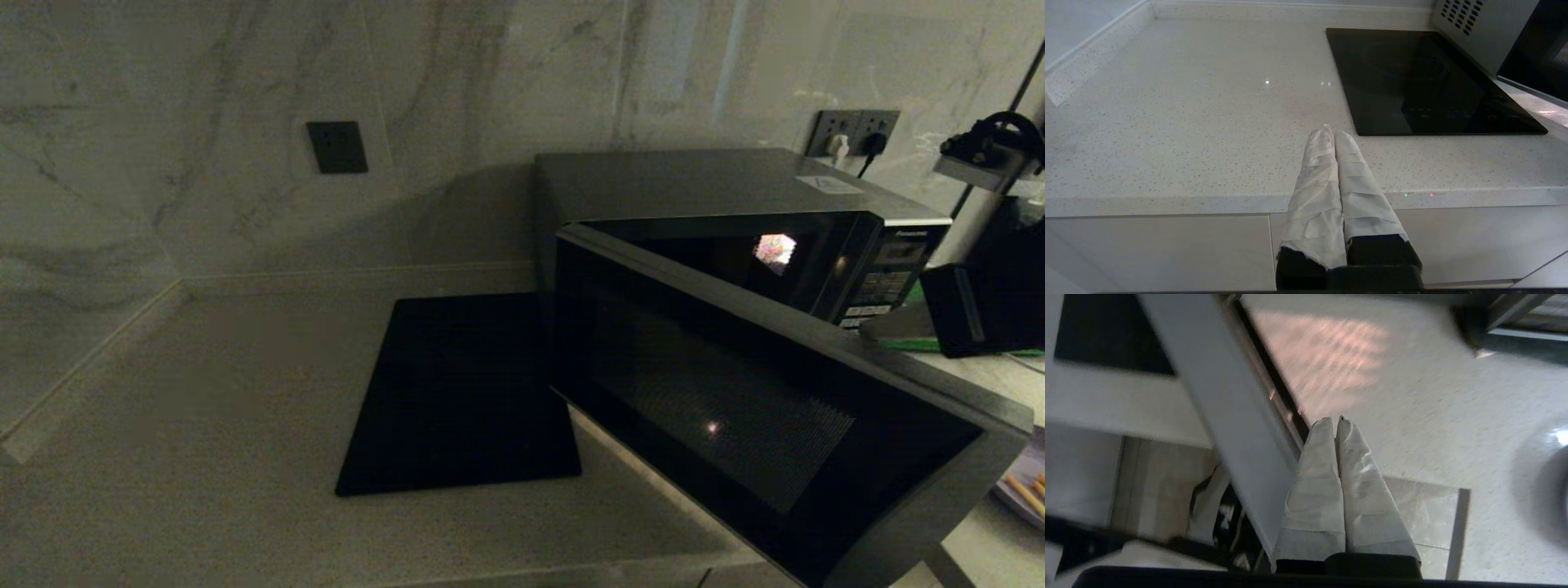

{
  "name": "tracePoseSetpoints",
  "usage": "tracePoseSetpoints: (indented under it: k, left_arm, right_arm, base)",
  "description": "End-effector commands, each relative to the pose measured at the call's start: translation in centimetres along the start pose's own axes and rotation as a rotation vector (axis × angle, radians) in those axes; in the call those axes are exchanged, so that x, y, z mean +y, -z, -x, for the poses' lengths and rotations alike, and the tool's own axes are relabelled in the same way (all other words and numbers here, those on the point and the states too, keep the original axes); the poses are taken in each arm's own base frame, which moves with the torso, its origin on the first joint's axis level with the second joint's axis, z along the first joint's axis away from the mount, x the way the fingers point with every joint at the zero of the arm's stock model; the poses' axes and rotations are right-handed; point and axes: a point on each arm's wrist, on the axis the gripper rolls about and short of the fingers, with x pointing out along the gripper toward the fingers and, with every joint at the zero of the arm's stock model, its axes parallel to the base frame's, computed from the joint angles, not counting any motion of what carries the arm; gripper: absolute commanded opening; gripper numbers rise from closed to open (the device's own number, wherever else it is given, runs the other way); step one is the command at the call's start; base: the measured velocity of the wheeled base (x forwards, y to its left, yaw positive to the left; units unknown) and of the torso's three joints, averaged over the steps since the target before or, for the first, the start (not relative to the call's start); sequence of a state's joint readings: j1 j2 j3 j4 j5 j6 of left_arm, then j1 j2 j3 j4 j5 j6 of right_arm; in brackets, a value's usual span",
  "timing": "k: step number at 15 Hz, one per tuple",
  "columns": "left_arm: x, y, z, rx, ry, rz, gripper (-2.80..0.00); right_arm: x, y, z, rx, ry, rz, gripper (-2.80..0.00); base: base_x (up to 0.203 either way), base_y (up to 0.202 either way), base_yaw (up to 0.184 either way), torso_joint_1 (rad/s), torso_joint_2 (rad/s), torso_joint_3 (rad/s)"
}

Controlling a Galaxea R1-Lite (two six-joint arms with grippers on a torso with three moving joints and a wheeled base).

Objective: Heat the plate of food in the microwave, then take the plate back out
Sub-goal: Open the microwave oven

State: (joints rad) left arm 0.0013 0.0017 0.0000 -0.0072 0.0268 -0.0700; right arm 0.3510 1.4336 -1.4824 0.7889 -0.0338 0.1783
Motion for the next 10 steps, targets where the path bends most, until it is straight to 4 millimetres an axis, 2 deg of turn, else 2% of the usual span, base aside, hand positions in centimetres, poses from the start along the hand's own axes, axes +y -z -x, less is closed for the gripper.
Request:
tracePoseSetpoints:
  k: [1,7,10]
  left_arm:
    - [0.0,0.0,0.0,-0.001,-0.003,0.001,-2.80]
    - [0.0,0.0,0.0,-0.001,-0.001,0.001,-2.80]
    - [0.0,0.0,0.0,-0.001,-0.001,0.001,-2.80]
  right_arm:
    - [0.4,1.5,0.5,0.032,-0.060,0.023,-2.80]
    - [1.5,3.1,1.2,0.070,-0.190,0.069,-2.80]
    - [1.5,3.3,1.2,0.078,-0.194,0.069,-2.80]
  base:
    - [0.000,0.000,0.000,0.000,0.00,0.000]
    - [0.000,0.000,0.000,0.000,0.00,0.000]
    - [0.000,0.000,0.000,0.000,0.00,0.000]
